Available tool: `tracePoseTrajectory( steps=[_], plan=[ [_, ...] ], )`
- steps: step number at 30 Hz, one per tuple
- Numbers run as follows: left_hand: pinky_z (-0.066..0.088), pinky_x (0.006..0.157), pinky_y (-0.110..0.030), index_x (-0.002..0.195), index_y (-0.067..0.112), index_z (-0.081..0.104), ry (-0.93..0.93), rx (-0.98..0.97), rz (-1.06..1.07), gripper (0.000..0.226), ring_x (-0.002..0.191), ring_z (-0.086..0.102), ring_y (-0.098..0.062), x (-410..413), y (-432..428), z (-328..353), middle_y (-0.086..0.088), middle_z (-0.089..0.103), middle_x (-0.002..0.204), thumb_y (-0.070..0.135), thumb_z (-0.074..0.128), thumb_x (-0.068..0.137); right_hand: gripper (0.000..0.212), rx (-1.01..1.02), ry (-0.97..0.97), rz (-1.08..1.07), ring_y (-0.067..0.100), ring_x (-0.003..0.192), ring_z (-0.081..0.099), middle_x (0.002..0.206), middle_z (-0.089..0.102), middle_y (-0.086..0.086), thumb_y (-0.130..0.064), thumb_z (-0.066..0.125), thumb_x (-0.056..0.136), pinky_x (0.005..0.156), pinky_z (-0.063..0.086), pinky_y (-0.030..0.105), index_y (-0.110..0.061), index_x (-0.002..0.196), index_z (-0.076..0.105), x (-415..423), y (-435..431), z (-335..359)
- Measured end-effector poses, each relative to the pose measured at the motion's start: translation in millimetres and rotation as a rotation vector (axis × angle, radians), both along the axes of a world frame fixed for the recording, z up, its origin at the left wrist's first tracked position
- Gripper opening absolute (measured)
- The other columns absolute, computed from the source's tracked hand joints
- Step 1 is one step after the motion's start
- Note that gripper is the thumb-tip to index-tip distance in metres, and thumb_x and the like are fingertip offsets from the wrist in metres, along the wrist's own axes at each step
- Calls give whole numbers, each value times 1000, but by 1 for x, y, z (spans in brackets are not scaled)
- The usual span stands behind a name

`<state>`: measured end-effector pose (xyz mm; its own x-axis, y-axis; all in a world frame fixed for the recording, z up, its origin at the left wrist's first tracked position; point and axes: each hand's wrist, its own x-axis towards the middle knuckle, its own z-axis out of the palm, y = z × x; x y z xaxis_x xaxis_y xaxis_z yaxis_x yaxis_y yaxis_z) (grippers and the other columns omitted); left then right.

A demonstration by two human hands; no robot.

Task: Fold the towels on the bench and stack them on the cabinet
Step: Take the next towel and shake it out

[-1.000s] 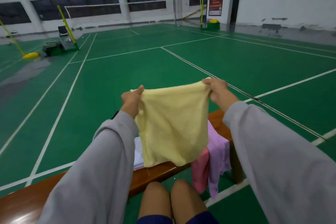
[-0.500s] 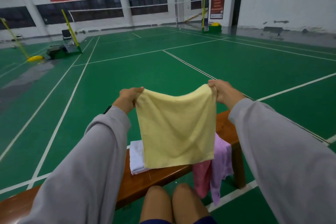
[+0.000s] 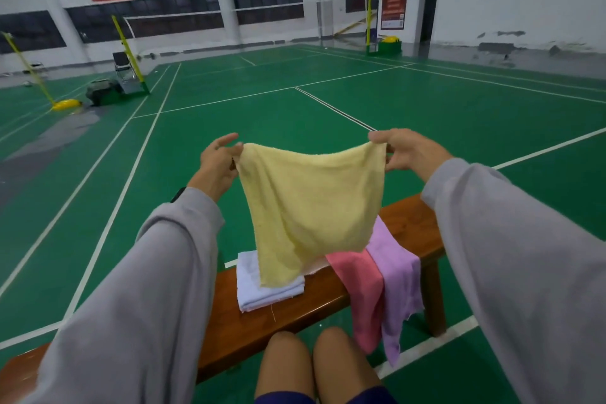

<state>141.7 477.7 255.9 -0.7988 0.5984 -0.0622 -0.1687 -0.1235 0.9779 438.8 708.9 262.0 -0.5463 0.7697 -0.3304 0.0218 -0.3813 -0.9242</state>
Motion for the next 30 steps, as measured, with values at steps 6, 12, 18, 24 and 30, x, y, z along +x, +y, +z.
tracePoseTrajectory(
  steps=[6, 12, 18, 24, 30],
  plan=[
    [59, 93, -39, 114, 9, 73, 121, -78, -158, 35, 92, 65, -22, 3, -12, -1, -13, 68, 108, -13, 61, 90, 39, -170, 390, -85, 31, 109, 62, 118, 56, 22, 15, 51, 97, 87, 61, 41, 4, 134, 55, -11, -3, -1],
    [55, 88, -35, 115, 5, 73, 546, -239, -151, 46, 97, 63, -26, 4, -17, -10, -11, 71, 103, -21, 54, 83, 56, -20, 128, -60, 30, 125, 54, 149, 45, 26, 24, 34, 96, 112, 43, 32, 3, 146, 48, -26, -4, -25],
    [53, 94, -41, 105, 7, 79, 1300, -709, -125, 22, 102, 67, -33, -8, -15, -7, -14, 76, 105, 2, 63, 91, 45, 348, -110, -236, 17, 81, 61, 120, 70, 15, 25, 50, 85, 79, 56, 25, -4, 108, 76, -26, 8, -3],
    [46, 78, -42, 101, 2, 76, 1436, -723, 20, 16, 92, 62, -41, -14, -17, -9, -23, 69, 96, 8, 62, 96, 47, 649, -396, -28, 29, 123, 57, 124, 63, 13, 2, 78, 84, 110, 45, 40, 1, 129, 65, -20, 4, -9],
    [44, 71, -39, 102, 11, 72, 1458, -867, 113, 25, 84, 62, -35, -8, -10, 3, -16, 68, 97, 24, 51, 104, 20, 1131, -806, 144, 26, 91, 66, 110, 72, 9, -14, 77, 86, 80, 55, 35, -7, 104, 76, -25, 5, -18]
  ],
)
